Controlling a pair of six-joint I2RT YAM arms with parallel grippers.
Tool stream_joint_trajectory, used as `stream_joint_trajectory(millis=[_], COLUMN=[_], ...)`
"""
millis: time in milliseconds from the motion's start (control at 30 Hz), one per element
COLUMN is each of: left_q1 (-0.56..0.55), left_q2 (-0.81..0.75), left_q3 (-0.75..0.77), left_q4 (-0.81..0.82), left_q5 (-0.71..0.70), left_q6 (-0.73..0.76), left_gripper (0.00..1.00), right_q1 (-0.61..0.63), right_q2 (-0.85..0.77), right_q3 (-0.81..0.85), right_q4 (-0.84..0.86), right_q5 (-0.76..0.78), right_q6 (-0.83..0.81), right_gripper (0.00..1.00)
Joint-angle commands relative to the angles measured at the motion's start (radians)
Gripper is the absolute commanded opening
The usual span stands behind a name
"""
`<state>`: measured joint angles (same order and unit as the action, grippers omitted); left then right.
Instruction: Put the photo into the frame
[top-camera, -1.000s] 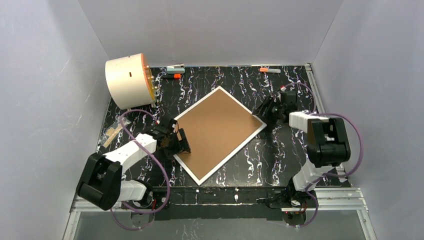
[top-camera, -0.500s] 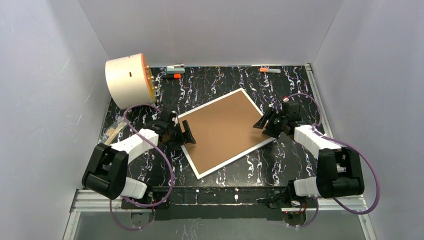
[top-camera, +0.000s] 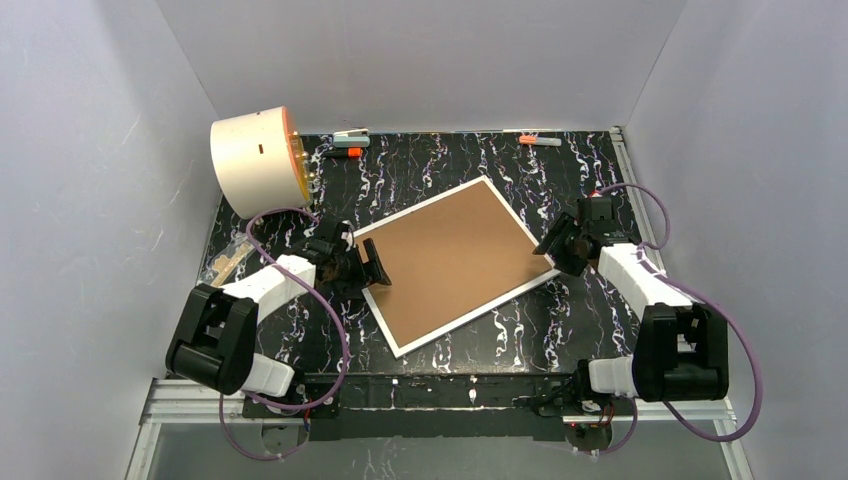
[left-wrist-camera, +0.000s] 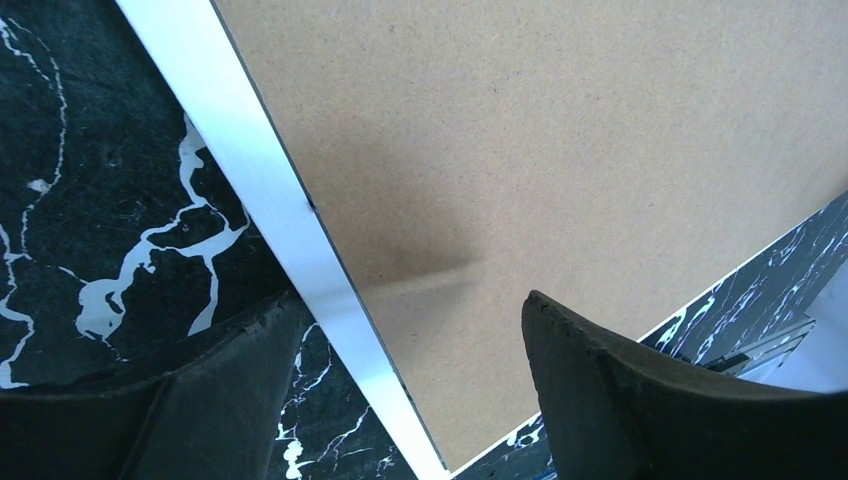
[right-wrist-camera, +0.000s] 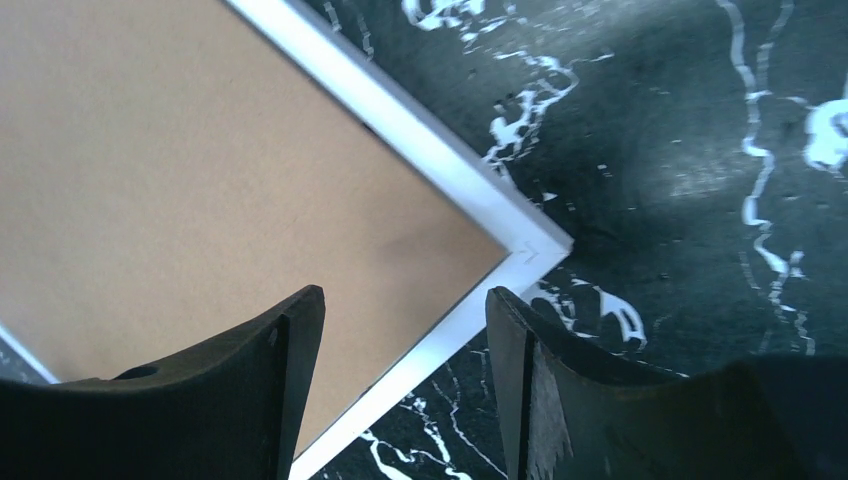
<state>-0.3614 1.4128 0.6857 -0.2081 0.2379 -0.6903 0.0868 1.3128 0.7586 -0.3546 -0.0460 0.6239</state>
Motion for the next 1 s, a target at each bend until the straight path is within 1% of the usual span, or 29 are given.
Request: stream_joint_trajectory(millis=[0,67,300,533,767,967], left_q1=[0.026,0.030,0.034,0.038,0.043,0.045], left_q2=[0.019,0.018,0.016,0.002,-0.012,-0.012], left_q3=[-0.011,-0.009,-0.014,-0.026,-0.032,-0.035], left_q4=[-0.088,-0.088,-0.088,-0.088,-0.090,-0.090], left_q5=[-0.095,-0.089,-0.077,-0.072,-0.077,-0.075], left_q6=[0.049,0.049,0.054,0.053,0.048,0.049], left_gripper=[0.80,0.80,0.80,0.79,0.79,0.79], right_q1=[-0.043,-0.056,-0.072,-0.077,-0.077,-0.078], right_q2=[0.020,0.038,0.076,0.107,0.100,0.139], right_q3=[0.040,0.048,0.030,0.030,0.041,0.038], right_q4=[-0.015,-0.005,0.048,0.063,0.036,0.079], right_q5=[0.052,-0.004,-0.091,-0.096,-0.020,-0.095], right_q6=[-0.025,-0.033,-0.030,-0.025,-0.028,-0.024], right_gripper=[0.68,0.67,0.65,0.64,0.63,0.63])
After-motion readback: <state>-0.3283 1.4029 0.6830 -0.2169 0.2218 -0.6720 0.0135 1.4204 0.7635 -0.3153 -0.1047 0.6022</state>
